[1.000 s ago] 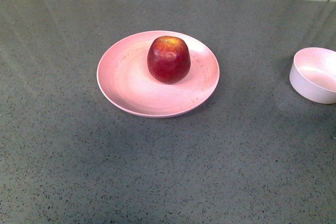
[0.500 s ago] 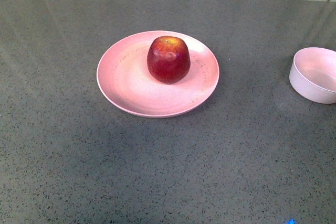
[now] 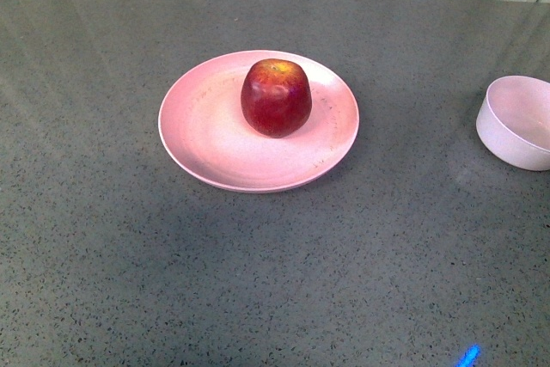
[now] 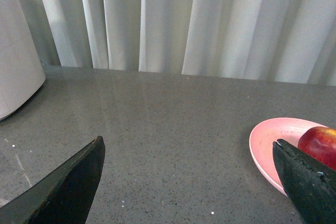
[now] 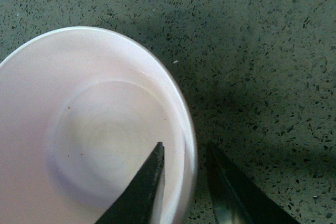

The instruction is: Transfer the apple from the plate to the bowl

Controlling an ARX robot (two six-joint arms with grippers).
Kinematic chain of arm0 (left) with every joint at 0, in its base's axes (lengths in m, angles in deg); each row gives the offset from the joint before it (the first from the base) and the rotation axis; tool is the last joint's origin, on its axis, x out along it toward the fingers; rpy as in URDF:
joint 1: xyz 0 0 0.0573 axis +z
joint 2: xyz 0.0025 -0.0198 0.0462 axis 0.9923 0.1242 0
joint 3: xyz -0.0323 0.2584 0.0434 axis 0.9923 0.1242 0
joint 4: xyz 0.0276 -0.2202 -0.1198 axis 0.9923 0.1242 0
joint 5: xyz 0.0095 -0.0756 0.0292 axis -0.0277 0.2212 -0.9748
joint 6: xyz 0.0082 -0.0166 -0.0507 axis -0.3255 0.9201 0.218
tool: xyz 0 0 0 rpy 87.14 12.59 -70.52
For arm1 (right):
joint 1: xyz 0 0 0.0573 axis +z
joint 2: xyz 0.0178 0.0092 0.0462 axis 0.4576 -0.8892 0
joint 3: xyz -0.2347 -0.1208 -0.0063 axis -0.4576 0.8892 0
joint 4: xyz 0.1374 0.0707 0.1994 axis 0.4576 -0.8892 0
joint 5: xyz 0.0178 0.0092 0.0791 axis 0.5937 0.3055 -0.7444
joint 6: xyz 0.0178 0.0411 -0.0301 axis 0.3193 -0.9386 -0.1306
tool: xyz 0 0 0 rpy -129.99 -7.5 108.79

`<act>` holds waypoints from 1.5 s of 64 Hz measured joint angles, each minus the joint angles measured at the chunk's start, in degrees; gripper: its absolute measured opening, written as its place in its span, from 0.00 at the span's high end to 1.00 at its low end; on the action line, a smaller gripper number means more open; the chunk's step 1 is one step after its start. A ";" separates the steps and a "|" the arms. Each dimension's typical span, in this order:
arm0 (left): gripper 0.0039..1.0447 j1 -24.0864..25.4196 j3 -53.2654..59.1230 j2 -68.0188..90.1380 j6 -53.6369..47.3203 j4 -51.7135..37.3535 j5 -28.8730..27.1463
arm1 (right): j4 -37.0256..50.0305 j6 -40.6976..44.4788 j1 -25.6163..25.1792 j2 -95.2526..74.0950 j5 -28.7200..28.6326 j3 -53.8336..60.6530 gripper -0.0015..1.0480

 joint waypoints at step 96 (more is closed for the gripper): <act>0.08 0.00 0.00 0.00 0.00 0.00 0.00 | 4.57 -8.87 14.10 3.87 3.91 2.84 0.36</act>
